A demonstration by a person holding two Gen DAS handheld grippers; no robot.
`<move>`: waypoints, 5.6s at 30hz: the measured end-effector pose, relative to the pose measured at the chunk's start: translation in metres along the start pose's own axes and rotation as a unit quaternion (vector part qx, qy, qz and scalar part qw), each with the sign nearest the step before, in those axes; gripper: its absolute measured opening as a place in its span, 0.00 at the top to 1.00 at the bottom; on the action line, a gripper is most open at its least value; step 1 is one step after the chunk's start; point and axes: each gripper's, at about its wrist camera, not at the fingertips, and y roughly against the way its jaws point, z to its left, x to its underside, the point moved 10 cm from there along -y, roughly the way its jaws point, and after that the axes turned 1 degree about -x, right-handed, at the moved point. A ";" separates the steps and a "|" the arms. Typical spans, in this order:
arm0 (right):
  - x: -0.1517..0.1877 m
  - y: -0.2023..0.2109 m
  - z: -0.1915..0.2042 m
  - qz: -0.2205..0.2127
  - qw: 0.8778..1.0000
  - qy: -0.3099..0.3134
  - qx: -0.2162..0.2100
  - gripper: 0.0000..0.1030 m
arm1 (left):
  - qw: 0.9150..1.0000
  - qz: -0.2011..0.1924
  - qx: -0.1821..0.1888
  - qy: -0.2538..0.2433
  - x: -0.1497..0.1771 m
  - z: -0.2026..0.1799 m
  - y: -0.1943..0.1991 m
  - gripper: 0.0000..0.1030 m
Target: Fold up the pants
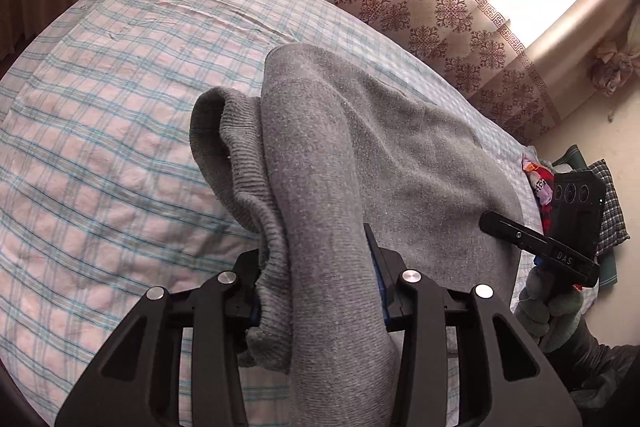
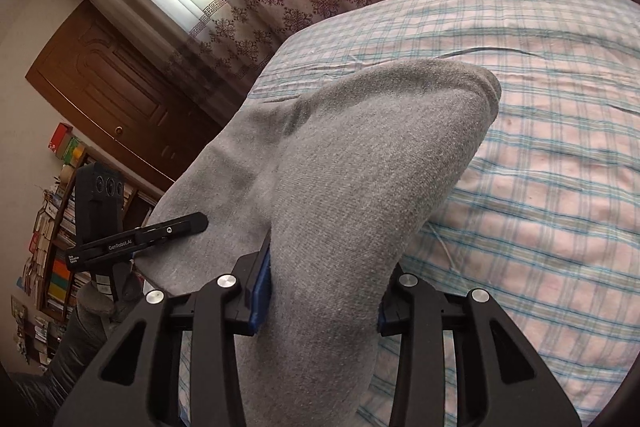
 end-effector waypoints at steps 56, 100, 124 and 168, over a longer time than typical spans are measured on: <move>0.083 0.275 -0.248 -0.130 0.929 -0.017 0.346 0.31 | 0.962 0.049 -0.105 -0.246 0.061 -0.275 -0.168 0.28; 0.156 0.279 -0.170 -0.139 0.914 -0.014 0.381 0.14 | 0.945 -0.049 -0.173 -0.272 0.113 -0.323 -0.096 0.03; 0.151 0.284 -0.162 -0.155 0.898 0.015 0.411 0.12 | 0.924 -0.065 -0.263 -0.269 0.103 -0.328 -0.085 0.02; 0.150 0.285 -0.177 -0.156 0.893 -0.006 0.422 0.12 | 0.925 -0.045 -0.242 -0.289 0.107 -0.339 -0.103 0.02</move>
